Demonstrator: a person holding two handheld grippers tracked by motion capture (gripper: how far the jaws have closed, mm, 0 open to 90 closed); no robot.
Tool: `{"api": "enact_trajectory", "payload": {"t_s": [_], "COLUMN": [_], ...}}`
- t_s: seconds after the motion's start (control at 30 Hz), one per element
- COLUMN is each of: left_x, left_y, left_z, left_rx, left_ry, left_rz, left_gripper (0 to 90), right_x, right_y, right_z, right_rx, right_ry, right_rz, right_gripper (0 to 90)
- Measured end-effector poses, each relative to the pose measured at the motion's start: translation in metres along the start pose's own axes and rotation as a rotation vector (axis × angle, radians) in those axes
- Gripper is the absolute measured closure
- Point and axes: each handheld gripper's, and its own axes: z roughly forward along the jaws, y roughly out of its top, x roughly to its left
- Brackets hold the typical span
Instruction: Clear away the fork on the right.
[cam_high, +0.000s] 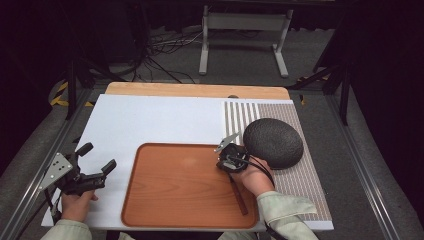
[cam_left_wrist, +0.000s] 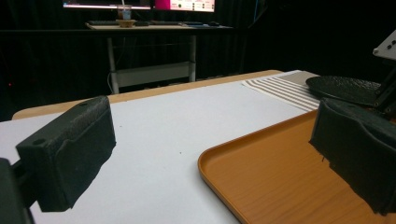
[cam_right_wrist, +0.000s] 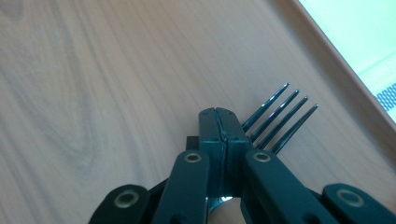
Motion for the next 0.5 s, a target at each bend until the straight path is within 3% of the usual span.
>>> {"api": "enact_trajectory", "payload": {"t_s": [0.5], "left_x": [0.000], "left_y": [0.000], "left_z": [0.000], "left_rx": [0.003], "left_ry": [0.000], "left_rz": [0.001], "left_gripper": [0.8], "right_x": [-0.014], "right_y": [-0.012], "right_z": [-0.007], "right_rx": [0.003], "right_ry": [-0.022], "right_rz": [0.054], "right_gripper": [90.0]}}
